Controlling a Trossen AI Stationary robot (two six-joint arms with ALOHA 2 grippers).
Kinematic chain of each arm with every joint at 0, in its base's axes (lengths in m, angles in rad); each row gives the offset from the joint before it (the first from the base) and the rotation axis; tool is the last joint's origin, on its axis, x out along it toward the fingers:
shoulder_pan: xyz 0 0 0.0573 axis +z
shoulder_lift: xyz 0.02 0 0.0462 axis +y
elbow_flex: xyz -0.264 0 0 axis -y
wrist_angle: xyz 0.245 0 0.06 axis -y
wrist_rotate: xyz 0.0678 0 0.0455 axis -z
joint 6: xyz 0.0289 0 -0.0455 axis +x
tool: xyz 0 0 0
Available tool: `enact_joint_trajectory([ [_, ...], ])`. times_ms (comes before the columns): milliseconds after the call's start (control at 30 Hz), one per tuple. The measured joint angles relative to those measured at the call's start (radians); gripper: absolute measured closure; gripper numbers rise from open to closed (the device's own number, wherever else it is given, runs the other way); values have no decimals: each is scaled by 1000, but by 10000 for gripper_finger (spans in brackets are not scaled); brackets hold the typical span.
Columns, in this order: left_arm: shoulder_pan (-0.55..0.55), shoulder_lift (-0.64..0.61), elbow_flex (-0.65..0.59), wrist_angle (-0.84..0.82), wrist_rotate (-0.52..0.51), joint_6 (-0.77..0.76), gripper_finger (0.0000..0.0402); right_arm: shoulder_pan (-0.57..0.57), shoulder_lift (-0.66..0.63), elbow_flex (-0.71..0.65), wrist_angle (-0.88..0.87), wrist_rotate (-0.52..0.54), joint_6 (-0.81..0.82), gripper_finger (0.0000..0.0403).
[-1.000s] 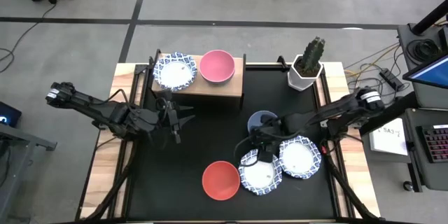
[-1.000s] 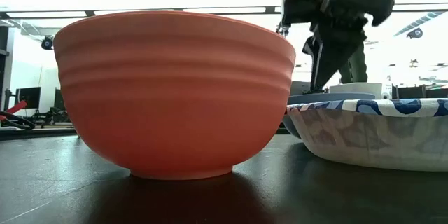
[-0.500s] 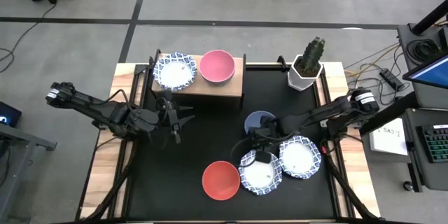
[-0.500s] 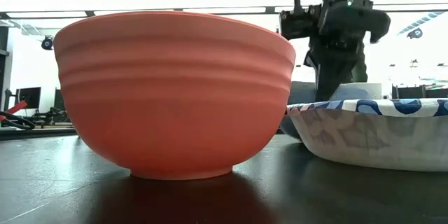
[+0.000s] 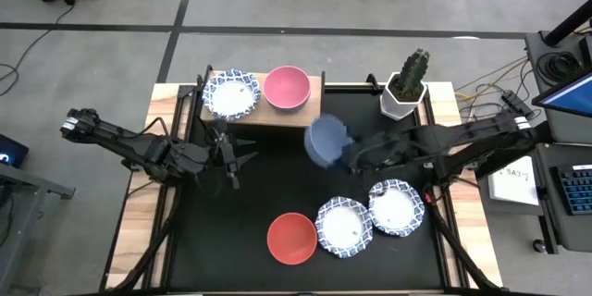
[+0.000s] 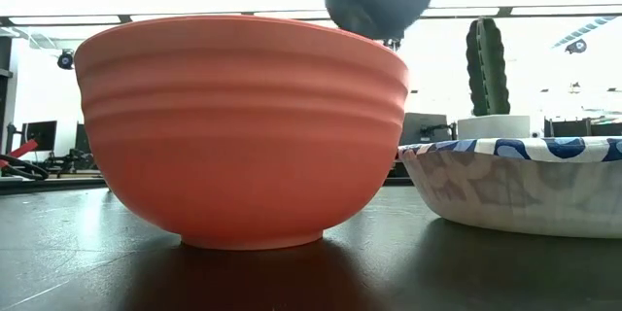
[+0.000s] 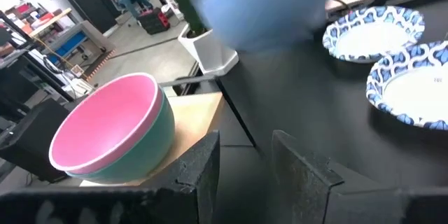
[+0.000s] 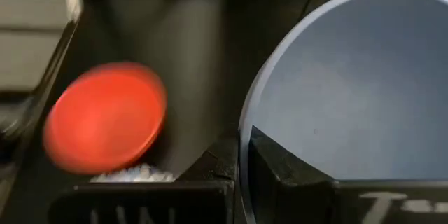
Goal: Place and stack bowls onto a shelf
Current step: Stack the blue bowl on top of the pink bowl on the shelf
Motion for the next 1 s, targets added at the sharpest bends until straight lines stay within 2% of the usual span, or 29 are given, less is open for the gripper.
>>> enact_joint_trajectory([
  [133, 0, 0, 0, 45, 0, 4, 287, -43, -27, 9, 178, 99, -250, 394],
  [333, 0, 0, 0, 95, -2, 42, 287, -181, 34, 1, 452, 111, -449, 394],
  [500, 0, 0, 0, 97, -77, 41, 287, -290, 107, 10, 537, 111, -488, 394],
  [667, 0, 0, 0, 96, -80, 34, 287, -368, 177, 48, 544, 82, -470, 394],
  [1000, 0, 0, -1, 82, -80, 35, 287, -407, 305, 117, 542, 56, -461, 394],
])
